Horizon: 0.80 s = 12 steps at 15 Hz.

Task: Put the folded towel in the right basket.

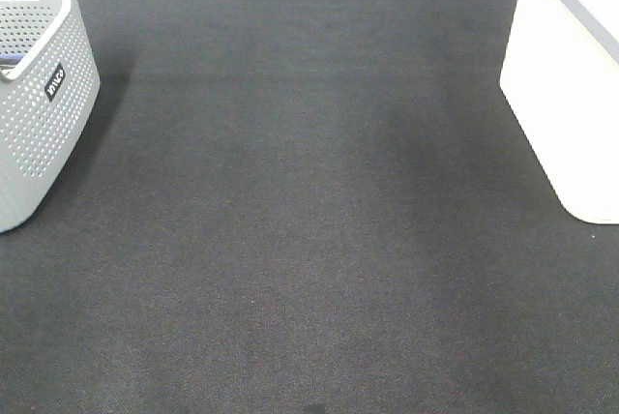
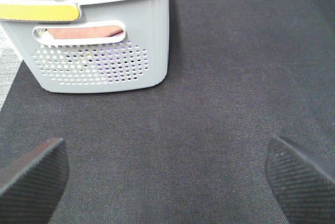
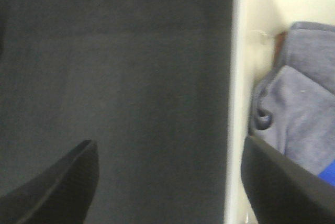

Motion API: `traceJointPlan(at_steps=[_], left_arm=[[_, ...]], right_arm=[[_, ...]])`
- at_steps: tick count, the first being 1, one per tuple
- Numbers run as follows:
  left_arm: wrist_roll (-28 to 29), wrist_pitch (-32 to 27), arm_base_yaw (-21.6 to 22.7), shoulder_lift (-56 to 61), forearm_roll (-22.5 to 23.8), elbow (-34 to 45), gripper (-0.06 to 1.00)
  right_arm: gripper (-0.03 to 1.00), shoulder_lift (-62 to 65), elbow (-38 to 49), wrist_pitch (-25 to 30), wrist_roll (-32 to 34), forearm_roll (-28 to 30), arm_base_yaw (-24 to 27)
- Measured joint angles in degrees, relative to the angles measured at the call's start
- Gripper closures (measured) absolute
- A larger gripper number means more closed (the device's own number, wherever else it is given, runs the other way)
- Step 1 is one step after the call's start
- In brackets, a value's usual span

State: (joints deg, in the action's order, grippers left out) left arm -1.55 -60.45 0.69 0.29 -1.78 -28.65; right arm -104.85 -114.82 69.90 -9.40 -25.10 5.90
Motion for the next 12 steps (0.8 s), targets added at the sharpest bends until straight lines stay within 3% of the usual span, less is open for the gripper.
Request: traceJointPlan(at_steps=[4, 12], left_arm=[[0.0, 0.0, 0.0, 0.0, 0.0, 0.0, -0.03], [0.0, 0.0, 0.0, 0.0, 0.0, 0.0, -0.03]], right_arm=[[0.26, 10.0, 9.3, 0.0, 4.0, 10.9, -8.0], [0.26, 37.9, 50.5, -0.1, 5.0, 13.6, -8.0]])
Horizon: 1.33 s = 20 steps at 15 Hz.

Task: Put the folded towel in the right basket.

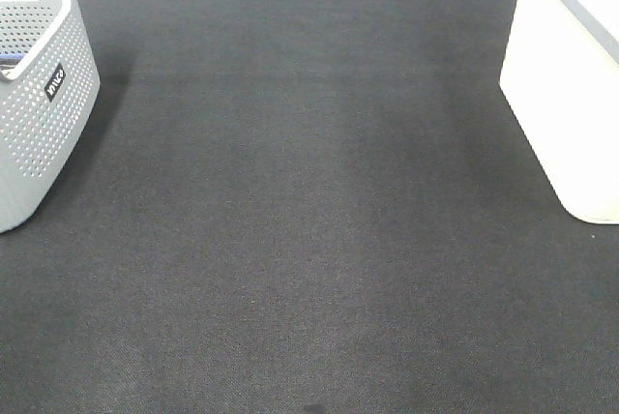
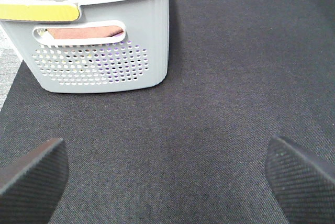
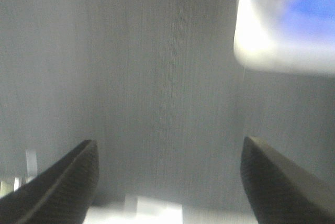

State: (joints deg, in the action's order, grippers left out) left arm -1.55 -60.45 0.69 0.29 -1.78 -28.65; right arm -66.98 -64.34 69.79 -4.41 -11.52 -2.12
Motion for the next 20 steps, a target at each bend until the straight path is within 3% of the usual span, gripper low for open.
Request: traceJointPlan(at_steps=[1, 2, 5, 8, 15, 20], left_arm=[[0.0, 0.0, 0.0, 0.0, 0.0, 0.0, -0.03], [0.0, 0.0, 0.0, 0.0, 0.0, 0.0, -0.03], [0.0, 0.0, 0.0, 0.0, 0.0, 0.0, -0.03], [0.0, 0.0, 0.0, 0.0, 0.0, 0.0, -0.03], [0.0, 0.0, 0.0, 0.0, 0.0, 0.0, -0.03], [0.0, 0.0, 0.0, 0.0, 0.0, 0.0, -0.03]], right_arm=[[0.26, 4.0, 5.6, 0.0, 0.0, 0.0, 0.0], [0.26, 4.0, 5.6, 0.0, 0.0, 0.0, 0.0], [0.26, 19.9, 21.8, 0.0, 0.0, 1.3, 0.0], [0.26, 35.0, 30.2, -0.3, 0.0, 5.0, 0.0], [0.26, 62.9, 35.1, -7.6, -2.1, 7.4, 0.0], [0.26, 65.4, 35.4, -8.4, -2.8, 7.4, 0.0]])
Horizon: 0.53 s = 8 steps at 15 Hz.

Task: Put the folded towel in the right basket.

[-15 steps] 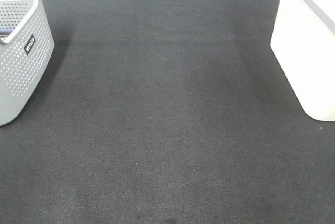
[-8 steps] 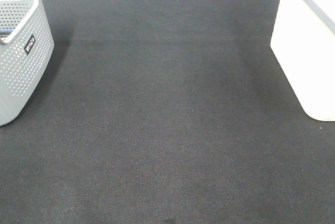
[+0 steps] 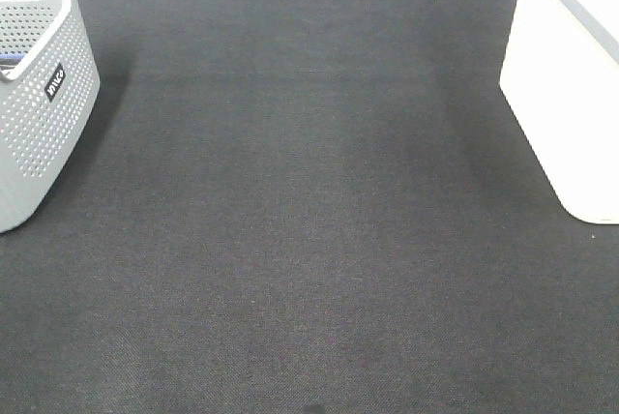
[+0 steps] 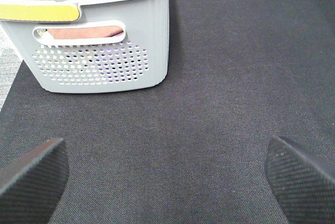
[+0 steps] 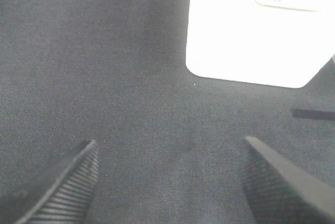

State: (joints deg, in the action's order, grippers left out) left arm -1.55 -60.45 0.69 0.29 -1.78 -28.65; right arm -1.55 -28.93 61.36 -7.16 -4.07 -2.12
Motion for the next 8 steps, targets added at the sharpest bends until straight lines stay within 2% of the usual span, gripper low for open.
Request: traceJointPlan(at_steps=[8], left_arm=[[0.0, 0.0, 0.0, 0.0, 0.0, 0.0, -0.03]], right_arm=[[0.26, 0.0, 0.0, 0.0, 0.0, 0.0, 0.0]])
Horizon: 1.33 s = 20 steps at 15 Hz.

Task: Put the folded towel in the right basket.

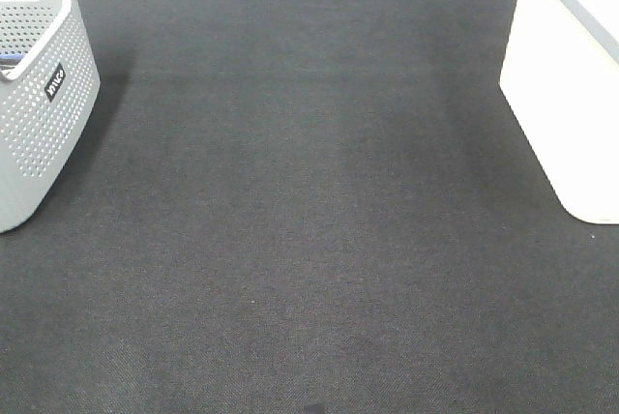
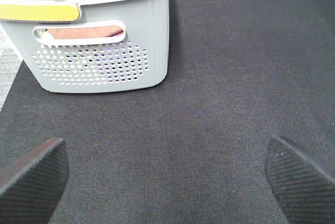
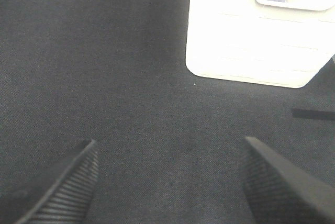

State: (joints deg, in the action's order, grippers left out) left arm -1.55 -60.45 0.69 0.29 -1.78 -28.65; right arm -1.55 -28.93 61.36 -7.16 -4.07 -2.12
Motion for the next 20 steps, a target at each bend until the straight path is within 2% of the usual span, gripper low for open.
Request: traceJointPlan(at_steps=[20], left_arm=[[0.0, 0.0, 0.0, 0.0, 0.0, 0.0, -0.03]], right_arm=[[0.26, 1.9, 0.0, -0.1, 0.0, -0.5, 1.3]])
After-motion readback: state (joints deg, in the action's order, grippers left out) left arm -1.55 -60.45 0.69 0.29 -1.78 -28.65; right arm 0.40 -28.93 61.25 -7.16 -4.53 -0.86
